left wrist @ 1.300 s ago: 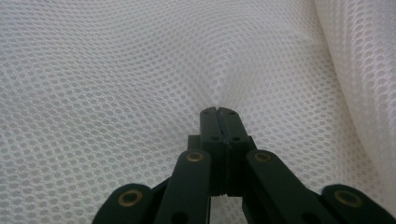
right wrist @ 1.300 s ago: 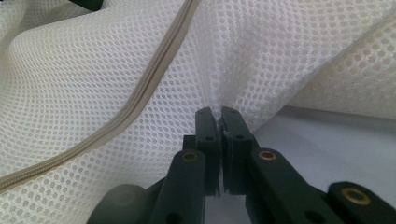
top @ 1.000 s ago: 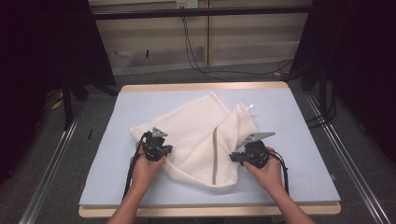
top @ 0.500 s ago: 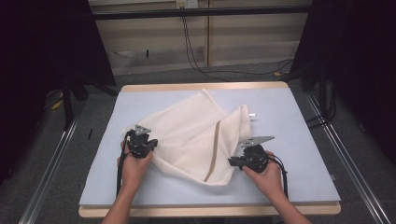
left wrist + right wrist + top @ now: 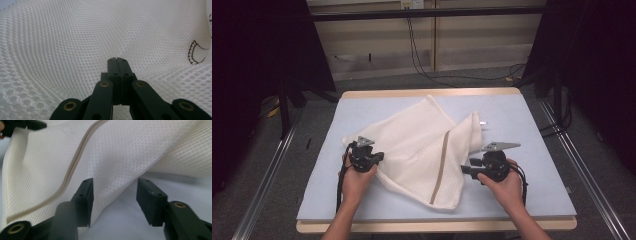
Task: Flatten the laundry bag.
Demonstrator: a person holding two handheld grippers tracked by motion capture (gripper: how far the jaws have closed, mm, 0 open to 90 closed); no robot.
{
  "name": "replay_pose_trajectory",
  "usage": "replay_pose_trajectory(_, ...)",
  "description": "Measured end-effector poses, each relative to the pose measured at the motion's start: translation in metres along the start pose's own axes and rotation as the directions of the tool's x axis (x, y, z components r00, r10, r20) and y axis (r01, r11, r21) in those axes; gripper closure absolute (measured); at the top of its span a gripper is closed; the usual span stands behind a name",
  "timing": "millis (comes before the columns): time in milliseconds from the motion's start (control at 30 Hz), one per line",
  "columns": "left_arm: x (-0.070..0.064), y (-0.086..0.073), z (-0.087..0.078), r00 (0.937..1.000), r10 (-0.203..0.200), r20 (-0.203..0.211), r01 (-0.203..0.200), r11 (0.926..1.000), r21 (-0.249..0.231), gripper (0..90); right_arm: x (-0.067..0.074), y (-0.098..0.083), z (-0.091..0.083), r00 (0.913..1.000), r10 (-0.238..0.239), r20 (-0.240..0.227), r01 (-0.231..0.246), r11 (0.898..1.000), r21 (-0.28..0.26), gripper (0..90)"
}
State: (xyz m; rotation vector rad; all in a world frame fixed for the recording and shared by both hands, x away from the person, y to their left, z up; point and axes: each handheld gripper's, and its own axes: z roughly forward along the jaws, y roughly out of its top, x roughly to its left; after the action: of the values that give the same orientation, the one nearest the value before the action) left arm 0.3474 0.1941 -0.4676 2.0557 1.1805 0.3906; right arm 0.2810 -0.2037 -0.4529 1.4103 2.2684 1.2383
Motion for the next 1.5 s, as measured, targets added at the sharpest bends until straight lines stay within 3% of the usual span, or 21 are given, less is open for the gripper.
replay_pose_trajectory(167,-0.001,0.0,0.002,1.0,-0.001,-0.004,0.001,1.0,0.003,90.0,-0.02,0.024,0.014,0.9968,0.05,0.062,-0.051,0.999,-0.001,37.2)
replay_pose_trajectory(200,-0.001,0.0,0.002,1.0,0.0,-0.005,0.0,1.0,0.004,90.0,-0.029,0.033,0.02,0.9951,0.064,0.076,-0.063,0.998,-0.015,36.4)
replay_pose_trajectory(300,0.0,0.0,0.002,1.0,0.0,0.004,0.0,1.0,0.005,90.0,-0.035,0.041,0.026,0.9945,0.067,0.081,-0.065,0.997,-0.031,34.0)
replay_pose_trajectory(400,0.0,-0.001,0.003,1.0,-0.005,0.006,0.005,1.0,0.004,90.0,-0.042,0.049,0.035,0.9919,0.108,0.067,-0.107,0.994,-0.019,31.8)
replay_pose_trajectory(433,0.0,-0.001,0.002,1.0,0.007,0.007,-0.007,0.9999,0.014,90.0,-0.045,0.05,0.039,0.9895,0.117,0.085,-0.116,0.993,-0.009,32.0)
replay_pose_trajectory(467,0.0,-0.001,0.003,0.9999,0.011,0.002,-0.011,0.9998,0.014,90.0,-0.047,0.049,0.042,0.989,0.126,0.077,-0.127,0.992,0.002,37.9)
replay_pose_trajectory(500,0.0,-0.001,0.003,0.9999,0.01,0.004,-0.01,0.9999,0.014,90.0,-0.048,0.049,0.044,0.99,0.137,0.035,-0.137,0.991,0.006,44.9)
replay_pose_trajectory(533,-0.001,-0.001,0.004,0.9999,0.015,-0.003,-0.015,0.9998,0.016,90.0,-0.048,0.048,0.045,0.9901,0.139,0.023,-0.139,0.99,0.004,48.1)
replay_pose_trajectory(633,-0.002,-0.002,0.005,1.0,0.006,0.001,-0.006,0.9999,0.016,90.0,-0.046,0.045,0.039,0.9929,0.119,0.009,-0.119,0.993,-0.002,76.7)
replay_pose_trajectory(700,-0.003,-0.002,0.006,0.9999,0.012,-0.002,-0.012,0.9998,0.016,90.0,-0.047,0.042,0.031,0.9918,0.126,-0.02,-0.126,0.992,-0.01,84.3)
replay_pose_trajectory(967,-0.006,-0.002,0.006,0.9997,0.024,0.003,-0.025,0.9993,0.029,89.9,-0.035,0.02,-0.004,0.9973,0.067,-0.03,-0.067,0.998,-0.013,85.3)
replay_pose_trajectory(1100,-0.009,-0.002,0.007,0.9998,0.021,0.001,-0.021,0.9994,0.026,89.6,-0.029,0.001,-0.02,0.9956,0.08,-0.05,-0.08,0.997,-0.012,85.3)
replay_pose_trajectory(1300,-0.009,0.0,0.003,0.9997,0.014,0.018,-0.014,0.9998,0.013,89.0,-0.021,-0.024,-0.03,0.9951,0.084,-0.052,-0.083,0.996,0.017,84.7)
replay_pose_trajectory(1400,-0.009,0.0,0.003,0.9998,0.004,0.018,-0.004,1.0,0.004,88.9,-0.019,-0.031,-0.033,0.9955,0.086,-0.041,-0.085,0.996,0.03,80.3)
replay_pose_trajectory(1500,-0.008,0.0,0.003,0.9997,-0.003,0.024,0.003,1.0,0.005,88.6,-0.022,-0.037,-0.042,0.9951,0.096,-0.022,-0.096,0.995,0.003,66.6)
